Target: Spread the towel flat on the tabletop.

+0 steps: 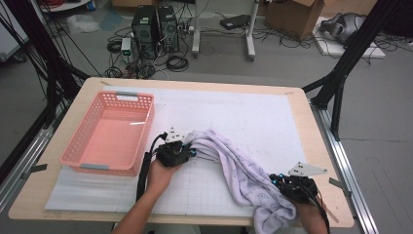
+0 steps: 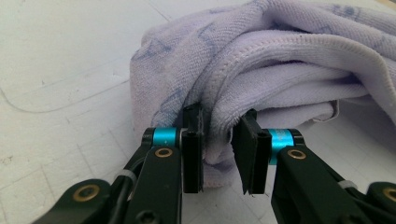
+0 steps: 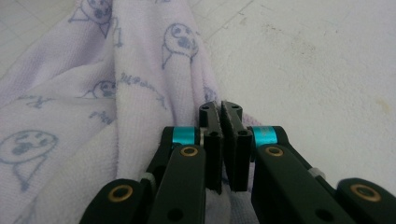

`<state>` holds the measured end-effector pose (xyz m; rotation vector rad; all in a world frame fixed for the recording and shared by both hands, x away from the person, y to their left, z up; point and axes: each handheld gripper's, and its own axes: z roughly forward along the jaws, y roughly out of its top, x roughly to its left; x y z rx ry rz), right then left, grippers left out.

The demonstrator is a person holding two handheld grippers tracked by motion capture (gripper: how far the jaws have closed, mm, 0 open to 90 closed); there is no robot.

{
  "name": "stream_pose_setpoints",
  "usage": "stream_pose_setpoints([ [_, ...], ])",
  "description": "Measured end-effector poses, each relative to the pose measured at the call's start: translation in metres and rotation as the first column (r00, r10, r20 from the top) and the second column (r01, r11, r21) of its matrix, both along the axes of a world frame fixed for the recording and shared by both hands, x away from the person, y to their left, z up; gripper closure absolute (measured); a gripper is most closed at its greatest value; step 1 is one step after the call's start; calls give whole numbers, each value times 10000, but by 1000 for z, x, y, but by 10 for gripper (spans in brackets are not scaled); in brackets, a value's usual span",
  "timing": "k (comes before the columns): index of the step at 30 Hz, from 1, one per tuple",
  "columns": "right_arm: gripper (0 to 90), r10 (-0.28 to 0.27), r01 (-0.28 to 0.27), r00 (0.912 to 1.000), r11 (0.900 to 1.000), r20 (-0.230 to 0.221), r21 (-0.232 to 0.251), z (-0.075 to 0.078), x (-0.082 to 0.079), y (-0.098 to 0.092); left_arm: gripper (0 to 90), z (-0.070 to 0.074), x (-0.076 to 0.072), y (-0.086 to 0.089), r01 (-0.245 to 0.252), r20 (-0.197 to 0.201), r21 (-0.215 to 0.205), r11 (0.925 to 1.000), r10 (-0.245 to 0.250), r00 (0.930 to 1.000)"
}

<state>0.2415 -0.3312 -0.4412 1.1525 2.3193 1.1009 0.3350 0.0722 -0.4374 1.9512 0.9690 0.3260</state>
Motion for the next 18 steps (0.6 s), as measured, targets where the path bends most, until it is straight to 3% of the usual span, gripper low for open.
stream_pose_setpoints([
  [4, 869, 67, -67, 10000, 10000, 53, -48, 1, 0, 0, 718, 0, 0, 0, 8, -87, -226, 9997, -10, 10000],
  [6, 851, 70, -70, 9999, 10000, 100, 0, 1, 0, 0, 621, 1, 1, 2, -65, -307, -761, 9971, 42, 9995],
  [9, 715, -170, 164, 9994, 9997, 288, 197, 7, 1, -2, 474, 7, -2, 4, -270, -216, -1336, 9907, 243, 9995],
  [11, 663, -463, 443, 9975, 9983, 526, 378, 12, 3, -6, 456, 10, -3, 7, -358, -23, -1483, 9883, 359, 9994],
  [15, 749, -981, 925, 9918, 9933, 824, 689, 21, 9, -16, 462, 17, -7, 12, -305, -27, -1910, 9811, 305, 9995],
  [16, 772, -1044, 984, 9913, 9924, 806, 745, 22, 12, -17, 481, 18, -8, 13, -116, -180, -2371, 9714, 76, 9998],
  [17, 785, -1076, 1014, 9909, 9919, 813, 769, 22, 16, -18, 516, 20, -9, 14, 12, -366, -2899, 9571, -124, 9993],
  [18, 790, -1102, 1029, 9905, 9908, 823, 878, 21, 19, -18, 524, 23, -10, 13, -14, -355, -3122, 9500, -101, 9993],
])
